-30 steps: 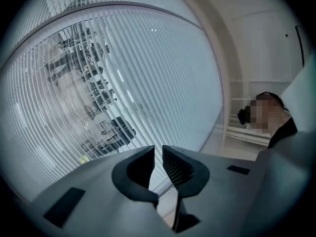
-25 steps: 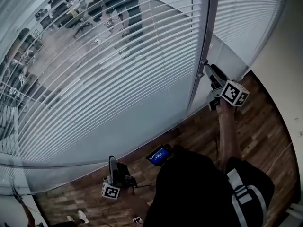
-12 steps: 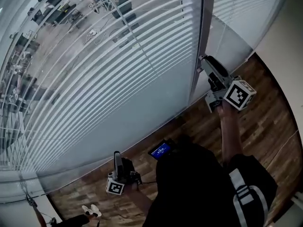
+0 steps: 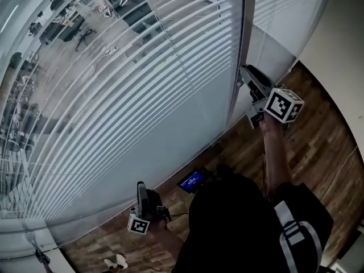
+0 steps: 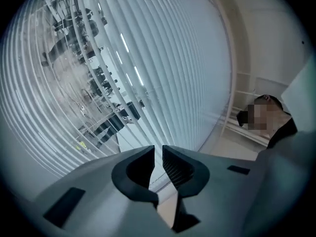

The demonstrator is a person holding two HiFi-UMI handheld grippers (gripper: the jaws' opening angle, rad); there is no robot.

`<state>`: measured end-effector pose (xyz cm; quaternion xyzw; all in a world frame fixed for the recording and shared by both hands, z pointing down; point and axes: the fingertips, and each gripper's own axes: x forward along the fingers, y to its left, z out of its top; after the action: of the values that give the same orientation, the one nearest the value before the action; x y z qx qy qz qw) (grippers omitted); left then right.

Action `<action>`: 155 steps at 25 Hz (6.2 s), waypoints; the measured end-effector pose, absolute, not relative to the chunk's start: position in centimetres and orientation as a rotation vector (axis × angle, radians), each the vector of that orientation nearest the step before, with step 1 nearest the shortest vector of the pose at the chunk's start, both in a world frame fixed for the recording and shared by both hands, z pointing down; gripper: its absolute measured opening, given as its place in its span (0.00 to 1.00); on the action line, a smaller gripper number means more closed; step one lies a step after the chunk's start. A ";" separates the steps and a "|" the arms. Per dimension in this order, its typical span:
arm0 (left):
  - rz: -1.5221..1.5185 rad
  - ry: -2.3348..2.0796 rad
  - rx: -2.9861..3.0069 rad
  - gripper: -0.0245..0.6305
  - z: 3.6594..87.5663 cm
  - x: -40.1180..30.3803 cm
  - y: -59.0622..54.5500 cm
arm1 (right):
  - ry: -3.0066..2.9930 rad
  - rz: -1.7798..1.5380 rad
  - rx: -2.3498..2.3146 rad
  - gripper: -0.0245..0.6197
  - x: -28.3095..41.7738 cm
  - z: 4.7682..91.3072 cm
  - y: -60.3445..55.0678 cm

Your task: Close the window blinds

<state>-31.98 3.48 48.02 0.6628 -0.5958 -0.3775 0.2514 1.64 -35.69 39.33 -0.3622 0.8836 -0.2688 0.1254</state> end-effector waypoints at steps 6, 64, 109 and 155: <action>-1.035 -1.601 1.840 0.12 47.0 -33.5 4.2 | 2.854 -0.346 -1.323 0.24 1.1 38.3 -35.3; -0.982 -1.533 1.882 0.12 50.5 -32.8 4.7 | 3.051 0.500 -1.612 0.24 0.5 40.1 -34.7; -0.965 -1.497 1.914 0.12 49.8 -32.3 3.5 | 3.084 0.561 -1.616 0.23 0.3 39.2 -34.2; -0.961 -1.490 1.922 0.12 49.9 -31.3 3.3 | 2.860 -0.365 -1.201 0.25 1.8 39.4 -35.2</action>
<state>-31.34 3.31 49.94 0.7096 -0.5501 -0.3548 0.2607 1.75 -35.19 39.37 -0.3846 0.9156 -0.1170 0.0093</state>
